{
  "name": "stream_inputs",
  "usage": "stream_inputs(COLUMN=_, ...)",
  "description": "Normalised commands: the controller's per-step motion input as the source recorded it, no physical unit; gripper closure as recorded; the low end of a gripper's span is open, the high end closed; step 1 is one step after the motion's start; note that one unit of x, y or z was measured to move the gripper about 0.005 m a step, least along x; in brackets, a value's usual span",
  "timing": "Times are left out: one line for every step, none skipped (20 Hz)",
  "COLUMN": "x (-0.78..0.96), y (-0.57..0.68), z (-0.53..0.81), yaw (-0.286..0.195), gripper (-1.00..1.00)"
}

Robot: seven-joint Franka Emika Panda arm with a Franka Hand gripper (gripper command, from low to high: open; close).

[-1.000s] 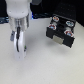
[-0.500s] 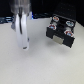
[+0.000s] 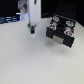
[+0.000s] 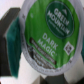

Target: Open the kcup holder, insert the kcup into the holder, and close the kcup holder

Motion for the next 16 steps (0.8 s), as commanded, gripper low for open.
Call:
stream_inputs(x=0.1, y=0.63, z=0.53, yaw=0.01, gripper=1.0)
stream_inputs(x=0.08, y=0.63, z=0.5, yaw=0.009, gripper=1.0)
stream_inputs(x=0.1, y=0.62, z=0.47, yaw=0.009, gripper=1.0)
stream_inputs(x=0.12, y=0.63, z=0.5, yaw=0.014, gripper=1.0)
stream_inputs(x=0.1, y=0.63, z=0.47, yaw=0.017, gripper=1.0)
stream_inputs(x=0.09, y=0.64, z=0.45, yaw=0.008, gripper=1.0)
stream_inputs(x=0.08, y=0.64, z=0.42, yaw=0.006, gripper=1.0)
stream_inputs(x=0.05, y=0.65, z=0.39, yaw=0.013, gripper=1.0)
stream_inputs(x=0.08, y=0.65, z=0.37, yaw=0.0, gripper=1.0)
stream_inputs(x=0.08, y=0.65, z=0.37, yaw=-0.001, gripper=1.0)
stream_inputs(x=0.06, y=0.64, z=0.35, yaw=0.002, gripper=1.0)
stream_inputs(x=0.04, y=0.63, z=0.33, yaw=0.003, gripper=1.0)
stream_inputs(x=0.02, y=0.63, z=0.32, yaw=0.003, gripper=1.0)
stream_inputs(x=0.01, y=0.64, z=0.33, yaw=0.011, gripper=1.0)
stream_inputs(x=0.01, y=0.64, z=0.32, yaw=0.006, gripper=1.0)
stream_inputs(x=0.01, y=0.64, z=0.3, yaw=0.002, gripper=1.0)
